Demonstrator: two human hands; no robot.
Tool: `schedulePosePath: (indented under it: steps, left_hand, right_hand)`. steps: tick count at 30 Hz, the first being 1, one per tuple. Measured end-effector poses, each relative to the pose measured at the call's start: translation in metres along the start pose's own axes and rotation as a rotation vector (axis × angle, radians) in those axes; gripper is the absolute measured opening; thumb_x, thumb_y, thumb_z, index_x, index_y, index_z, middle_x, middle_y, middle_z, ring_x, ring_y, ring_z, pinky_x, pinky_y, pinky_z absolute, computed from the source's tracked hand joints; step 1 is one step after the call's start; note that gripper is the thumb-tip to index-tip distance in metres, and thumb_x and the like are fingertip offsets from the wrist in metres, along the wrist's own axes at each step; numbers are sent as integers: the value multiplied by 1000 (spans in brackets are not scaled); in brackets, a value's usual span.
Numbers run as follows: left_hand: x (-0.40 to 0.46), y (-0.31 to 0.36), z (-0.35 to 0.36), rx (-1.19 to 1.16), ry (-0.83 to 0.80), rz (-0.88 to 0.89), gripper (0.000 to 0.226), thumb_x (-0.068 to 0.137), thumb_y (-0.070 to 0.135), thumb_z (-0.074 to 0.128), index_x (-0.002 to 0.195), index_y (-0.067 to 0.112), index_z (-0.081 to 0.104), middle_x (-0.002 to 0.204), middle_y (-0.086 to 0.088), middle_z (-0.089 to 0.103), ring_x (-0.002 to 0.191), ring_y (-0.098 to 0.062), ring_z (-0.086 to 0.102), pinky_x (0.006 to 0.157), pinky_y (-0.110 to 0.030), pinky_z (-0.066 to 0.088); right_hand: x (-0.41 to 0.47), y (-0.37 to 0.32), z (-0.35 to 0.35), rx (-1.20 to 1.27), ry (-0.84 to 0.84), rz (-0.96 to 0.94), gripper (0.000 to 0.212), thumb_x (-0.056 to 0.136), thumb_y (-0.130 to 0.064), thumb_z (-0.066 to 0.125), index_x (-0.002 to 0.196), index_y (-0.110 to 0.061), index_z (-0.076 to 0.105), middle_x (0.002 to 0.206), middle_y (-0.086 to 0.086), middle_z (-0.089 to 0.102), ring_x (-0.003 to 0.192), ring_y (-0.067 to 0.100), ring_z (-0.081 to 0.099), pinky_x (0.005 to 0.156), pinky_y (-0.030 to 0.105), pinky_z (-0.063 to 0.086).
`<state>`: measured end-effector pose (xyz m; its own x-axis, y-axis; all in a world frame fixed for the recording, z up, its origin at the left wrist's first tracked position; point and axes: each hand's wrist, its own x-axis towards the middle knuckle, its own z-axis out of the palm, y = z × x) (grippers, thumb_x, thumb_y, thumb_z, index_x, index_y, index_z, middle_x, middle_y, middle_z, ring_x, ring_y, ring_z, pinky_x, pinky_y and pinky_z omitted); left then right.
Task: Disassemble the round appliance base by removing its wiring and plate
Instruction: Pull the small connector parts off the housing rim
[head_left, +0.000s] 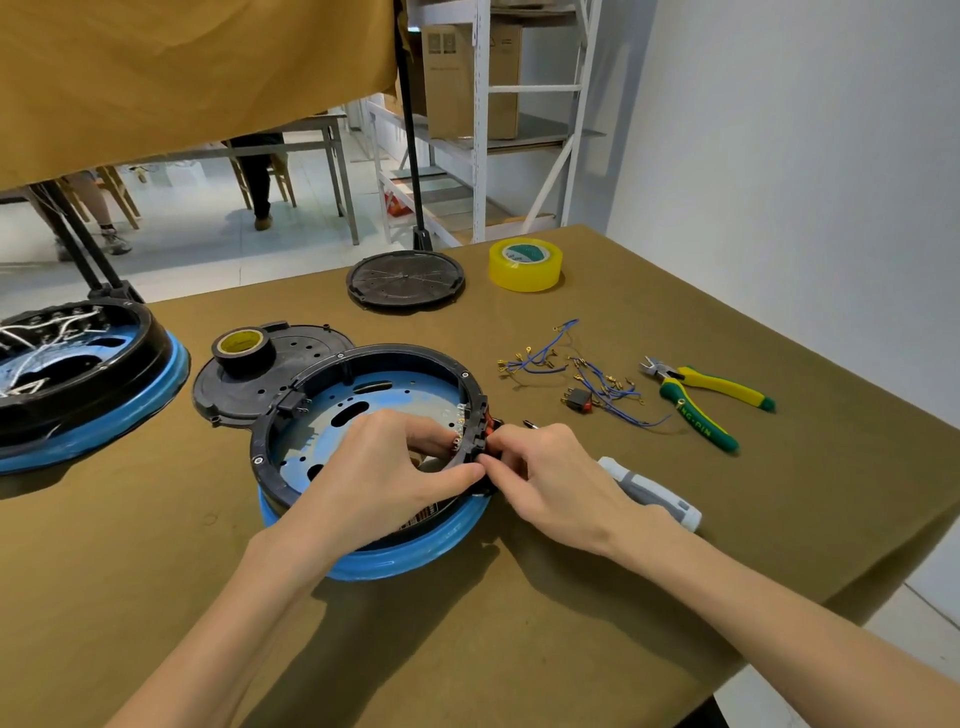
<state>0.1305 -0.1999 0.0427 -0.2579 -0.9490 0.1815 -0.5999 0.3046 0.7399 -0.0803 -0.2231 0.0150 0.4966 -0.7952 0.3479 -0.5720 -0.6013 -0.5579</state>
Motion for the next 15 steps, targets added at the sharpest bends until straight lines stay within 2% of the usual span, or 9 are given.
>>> schedulePosePath:
  steps: [7, 12, 15]
  left_hand:
    - [4, -1, 2, 27, 19, -15, 19, 82, 44, 81, 97, 32, 81, 83, 22, 76, 82, 5, 71, 75, -25, 62]
    - [5, -1, 1, 76, 35, -37, 22, 79, 47, 81, 95, 32, 81, 82, 20, 76, 83, 7, 69, 76, -25, 61]
    - [5, -1, 1, 95, 43, -35, 28, 78, 51, 79, 97, 31, 81, 84, 21, 75, 85, 9, 68, 76, -22, 60]
  right_hand:
    - [3, 1, -5, -101, -60, -57, 20, 104, -27, 55, 100, -11, 66, 76, -2, 65, 65, 11, 55, 62, 33, 46]
    - [3, 0, -4, -100, -31, -69, 17, 104, -26, 57, 101, -11, 66, 77, -4, 65, 65, 10, 55, 63, 26, 43]
    - [2, -1, -2, -51, -3, -35, 16, 103, -26, 59, 102, -12, 67, 72, -12, 62, 66, 9, 59, 65, 19, 42]
